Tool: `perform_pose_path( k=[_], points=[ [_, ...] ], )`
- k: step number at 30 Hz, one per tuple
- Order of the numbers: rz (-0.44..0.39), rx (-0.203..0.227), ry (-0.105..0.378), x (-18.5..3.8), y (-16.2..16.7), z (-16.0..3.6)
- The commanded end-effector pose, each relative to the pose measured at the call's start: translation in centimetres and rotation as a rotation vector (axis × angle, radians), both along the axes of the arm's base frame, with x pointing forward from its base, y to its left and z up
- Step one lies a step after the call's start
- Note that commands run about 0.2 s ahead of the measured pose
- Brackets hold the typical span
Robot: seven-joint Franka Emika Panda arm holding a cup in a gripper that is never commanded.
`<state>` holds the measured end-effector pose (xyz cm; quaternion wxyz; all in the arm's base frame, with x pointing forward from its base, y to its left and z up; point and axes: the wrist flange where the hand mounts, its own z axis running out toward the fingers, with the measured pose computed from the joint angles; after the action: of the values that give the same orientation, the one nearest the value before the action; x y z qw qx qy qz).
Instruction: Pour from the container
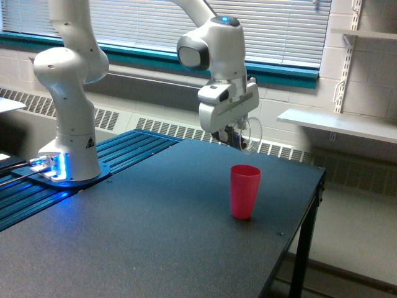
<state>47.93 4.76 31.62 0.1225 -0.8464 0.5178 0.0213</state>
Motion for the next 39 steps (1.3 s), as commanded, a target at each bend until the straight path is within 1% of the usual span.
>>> perform_pose_path(
  k=[1, 6, 10, 19, 24, 30, 39],
  points=[
    [0.039, 0.012, 0.012, 0.7, 1.1, -0.5],
    [0.034, 0.007, 0.024, 1.0, 1.1, -0.9],
    [0.033, 0.002, 0.043, 1.0, 1.1, -1.3],
    [0.043, 0.007, 0.07, 1.3, 1.6, -2.0],
    [0.043, 0.002, 0.092, 1.4, 1.8, -2.4],
    [0.049, 0.005, 0.104, 1.3, 2.1, -2.7],
    [0.035, 0.006, 0.104, 0.9, 2.0, -2.9]
  ],
)
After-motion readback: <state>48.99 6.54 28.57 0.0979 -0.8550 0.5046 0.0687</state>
